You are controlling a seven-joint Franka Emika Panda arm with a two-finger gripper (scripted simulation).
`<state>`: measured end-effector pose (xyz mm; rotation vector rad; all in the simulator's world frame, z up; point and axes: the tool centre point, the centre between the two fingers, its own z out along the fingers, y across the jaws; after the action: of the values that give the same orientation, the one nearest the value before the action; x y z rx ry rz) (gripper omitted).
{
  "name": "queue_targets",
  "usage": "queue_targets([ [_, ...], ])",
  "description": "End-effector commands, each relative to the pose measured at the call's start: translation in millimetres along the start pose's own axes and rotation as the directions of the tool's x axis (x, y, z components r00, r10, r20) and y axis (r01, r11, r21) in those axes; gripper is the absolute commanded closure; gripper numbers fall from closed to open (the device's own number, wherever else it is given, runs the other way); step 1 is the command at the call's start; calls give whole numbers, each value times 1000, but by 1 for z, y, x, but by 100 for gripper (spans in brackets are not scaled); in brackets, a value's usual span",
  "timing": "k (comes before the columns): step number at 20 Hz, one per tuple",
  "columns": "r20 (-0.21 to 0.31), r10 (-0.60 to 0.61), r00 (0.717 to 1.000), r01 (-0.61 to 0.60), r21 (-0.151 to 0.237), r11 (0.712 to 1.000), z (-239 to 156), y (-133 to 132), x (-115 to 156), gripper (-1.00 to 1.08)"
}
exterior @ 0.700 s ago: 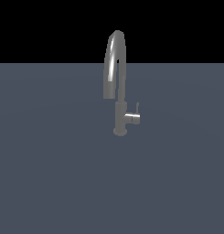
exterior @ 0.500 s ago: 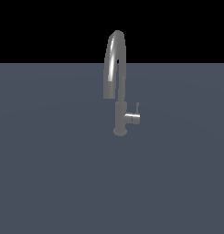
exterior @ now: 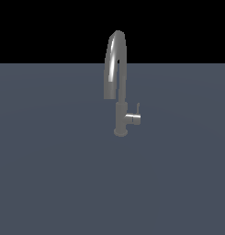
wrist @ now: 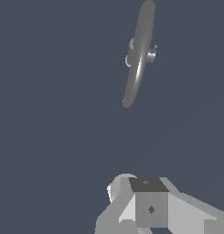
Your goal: Turn on the faucet by rotating a designated handle.
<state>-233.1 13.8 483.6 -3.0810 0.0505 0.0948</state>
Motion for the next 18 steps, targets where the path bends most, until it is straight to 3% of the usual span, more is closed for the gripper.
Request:
queue_targets([
  [1,18,23,1000,-24,22,999,1,1,9,108],
  [10,125,140,982,-157,136,978,7,7,59,108],
  [18,247,242,938,-301,237,924,20,18,108,108],
])
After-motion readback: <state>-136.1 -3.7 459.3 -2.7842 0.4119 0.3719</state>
